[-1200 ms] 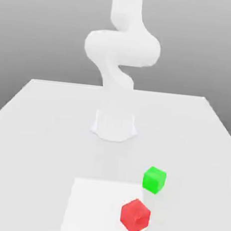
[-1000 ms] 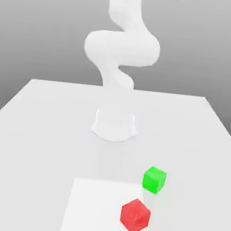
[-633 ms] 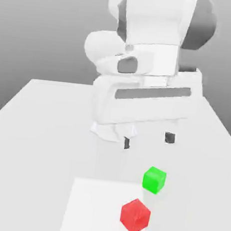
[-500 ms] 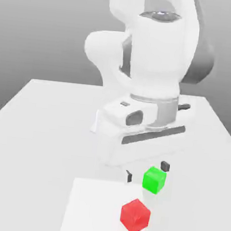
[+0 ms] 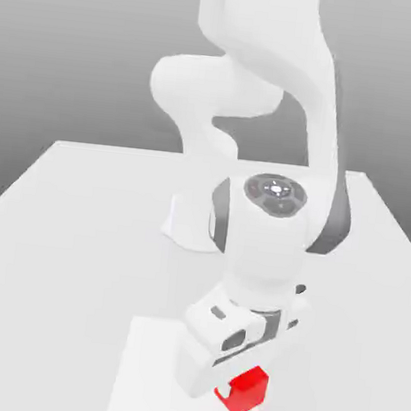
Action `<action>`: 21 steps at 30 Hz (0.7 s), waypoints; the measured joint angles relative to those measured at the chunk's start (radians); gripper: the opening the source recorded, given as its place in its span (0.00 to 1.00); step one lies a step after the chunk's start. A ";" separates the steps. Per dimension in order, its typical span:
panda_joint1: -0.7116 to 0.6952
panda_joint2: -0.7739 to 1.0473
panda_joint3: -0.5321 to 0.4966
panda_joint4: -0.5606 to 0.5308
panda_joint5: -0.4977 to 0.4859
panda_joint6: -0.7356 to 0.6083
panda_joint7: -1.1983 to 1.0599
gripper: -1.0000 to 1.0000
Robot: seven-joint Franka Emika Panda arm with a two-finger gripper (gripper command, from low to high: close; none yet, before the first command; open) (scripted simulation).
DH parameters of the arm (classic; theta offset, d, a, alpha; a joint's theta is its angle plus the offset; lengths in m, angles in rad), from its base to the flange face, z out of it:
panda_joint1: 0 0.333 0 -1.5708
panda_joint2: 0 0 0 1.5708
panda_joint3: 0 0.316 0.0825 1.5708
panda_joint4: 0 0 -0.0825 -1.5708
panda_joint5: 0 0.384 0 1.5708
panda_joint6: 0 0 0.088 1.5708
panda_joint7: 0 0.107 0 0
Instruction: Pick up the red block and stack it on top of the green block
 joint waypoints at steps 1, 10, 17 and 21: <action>0.002 -0.024 -0.003 -0.004 -0.004 -0.020 0.002 0.00; 0.084 -0.335 0.035 -0.161 0.035 -0.176 -0.116 0.00; 0.174 -0.587 0.077 -0.385 0.016 -0.202 -0.255 0.00; 0.183 -0.554 0.094 -0.431 -0.008 -0.123 -0.273 0.00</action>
